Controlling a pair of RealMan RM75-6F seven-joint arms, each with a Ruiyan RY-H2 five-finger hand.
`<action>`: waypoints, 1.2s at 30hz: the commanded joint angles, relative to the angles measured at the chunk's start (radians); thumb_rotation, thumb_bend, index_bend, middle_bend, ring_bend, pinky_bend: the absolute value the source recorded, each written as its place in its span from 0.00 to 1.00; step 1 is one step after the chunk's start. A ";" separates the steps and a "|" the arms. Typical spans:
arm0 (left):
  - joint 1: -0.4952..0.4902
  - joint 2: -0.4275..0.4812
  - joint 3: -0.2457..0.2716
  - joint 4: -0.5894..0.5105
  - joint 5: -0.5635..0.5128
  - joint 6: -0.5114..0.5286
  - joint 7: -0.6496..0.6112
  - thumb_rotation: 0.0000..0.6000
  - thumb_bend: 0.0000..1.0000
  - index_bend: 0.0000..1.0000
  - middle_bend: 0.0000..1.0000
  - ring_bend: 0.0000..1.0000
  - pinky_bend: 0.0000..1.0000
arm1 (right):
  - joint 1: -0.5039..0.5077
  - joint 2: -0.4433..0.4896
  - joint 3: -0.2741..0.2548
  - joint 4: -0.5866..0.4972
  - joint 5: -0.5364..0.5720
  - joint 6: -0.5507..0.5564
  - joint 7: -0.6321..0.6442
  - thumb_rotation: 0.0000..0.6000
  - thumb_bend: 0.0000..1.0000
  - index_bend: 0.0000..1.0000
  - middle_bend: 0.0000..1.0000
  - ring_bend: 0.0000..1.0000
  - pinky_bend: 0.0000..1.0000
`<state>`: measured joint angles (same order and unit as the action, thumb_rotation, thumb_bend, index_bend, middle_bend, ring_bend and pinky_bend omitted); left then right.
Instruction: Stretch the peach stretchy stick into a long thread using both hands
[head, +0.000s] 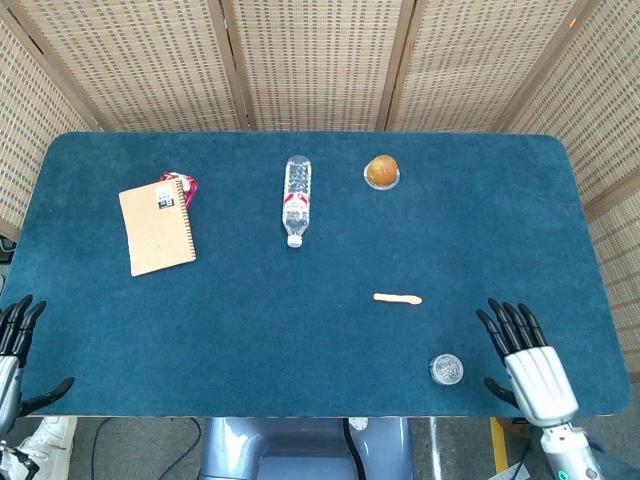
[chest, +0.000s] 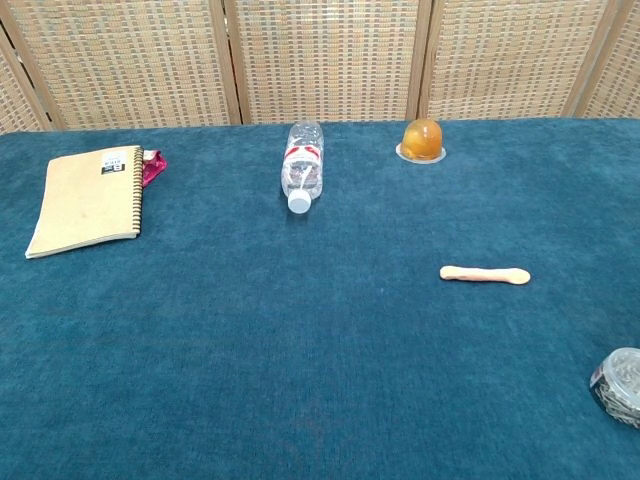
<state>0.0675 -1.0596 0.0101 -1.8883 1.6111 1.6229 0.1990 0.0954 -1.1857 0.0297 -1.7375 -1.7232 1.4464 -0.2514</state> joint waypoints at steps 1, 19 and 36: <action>-0.009 -0.008 -0.011 0.002 -0.021 -0.014 0.014 1.00 0.00 0.00 0.00 0.00 0.00 | 0.137 0.013 0.099 -0.037 0.133 -0.185 -0.025 1.00 0.00 0.04 0.00 0.00 0.00; -0.058 -0.064 -0.058 0.010 -0.155 -0.090 0.117 1.00 0.00 0.00 0.00 0.00 0.00 | 0.519 -0.254 0.245 0.225 0.664 -0.640 -0.003 1.00 0.23 0.40 0.00 0.00 0.00; -0.073 -0.081 -0.058 0.012 -0.187 -0.103 0.143 1.00 0.00 0.00 0.00 0.00 0.00 | 0.563 -0.371 0.183 0.400 0.701 -0.644 0.016 1.00 0.42 0.44 0.00 0.00 0.00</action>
<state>-0.0050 -1.1405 -0.0476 -1.8760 1.4245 1.5196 0.3415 0.6572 -1.5548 0.2144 -1.3402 -1.0214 0.8026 -0.2365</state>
